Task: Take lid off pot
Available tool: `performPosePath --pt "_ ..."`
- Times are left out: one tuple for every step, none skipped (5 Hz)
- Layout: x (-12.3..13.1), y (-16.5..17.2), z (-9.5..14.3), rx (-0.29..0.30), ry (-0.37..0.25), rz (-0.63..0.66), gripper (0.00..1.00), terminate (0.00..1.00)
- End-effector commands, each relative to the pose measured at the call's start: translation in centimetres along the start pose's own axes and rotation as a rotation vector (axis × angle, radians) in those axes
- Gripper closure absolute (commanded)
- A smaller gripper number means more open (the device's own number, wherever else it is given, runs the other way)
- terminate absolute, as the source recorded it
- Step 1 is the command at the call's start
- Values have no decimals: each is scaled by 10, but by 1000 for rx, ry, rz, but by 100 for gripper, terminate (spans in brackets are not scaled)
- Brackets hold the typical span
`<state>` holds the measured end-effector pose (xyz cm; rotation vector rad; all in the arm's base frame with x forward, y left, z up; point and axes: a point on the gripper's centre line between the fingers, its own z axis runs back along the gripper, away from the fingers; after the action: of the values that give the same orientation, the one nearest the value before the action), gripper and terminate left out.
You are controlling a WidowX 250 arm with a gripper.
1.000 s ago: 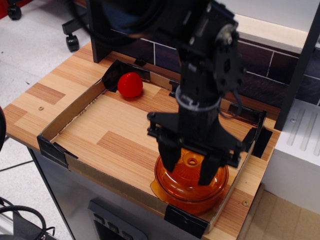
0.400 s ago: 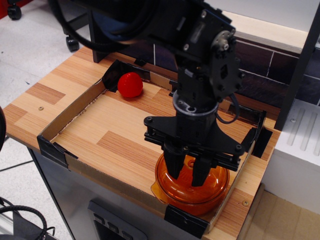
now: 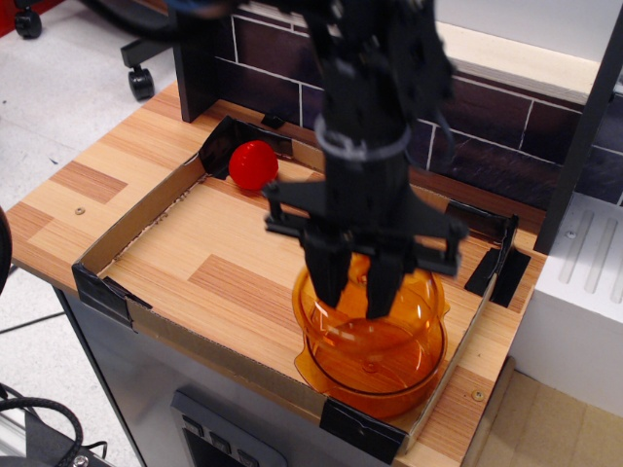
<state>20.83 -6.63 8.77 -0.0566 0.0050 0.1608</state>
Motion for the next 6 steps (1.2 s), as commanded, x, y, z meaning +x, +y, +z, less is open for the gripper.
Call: performPosePath --pt "18 25 27 -36 -59 23 100 0" --pt "24 50 27 -32 -60 24 100 0" --pt "28 70 25 -12 -66 23 100 0" --pt "37 84 13 9 -59 41 100 0" --pt "48 90 -1 52 -39 57 100 0" --pt "59 95 -10 69 -25 82 100 0"
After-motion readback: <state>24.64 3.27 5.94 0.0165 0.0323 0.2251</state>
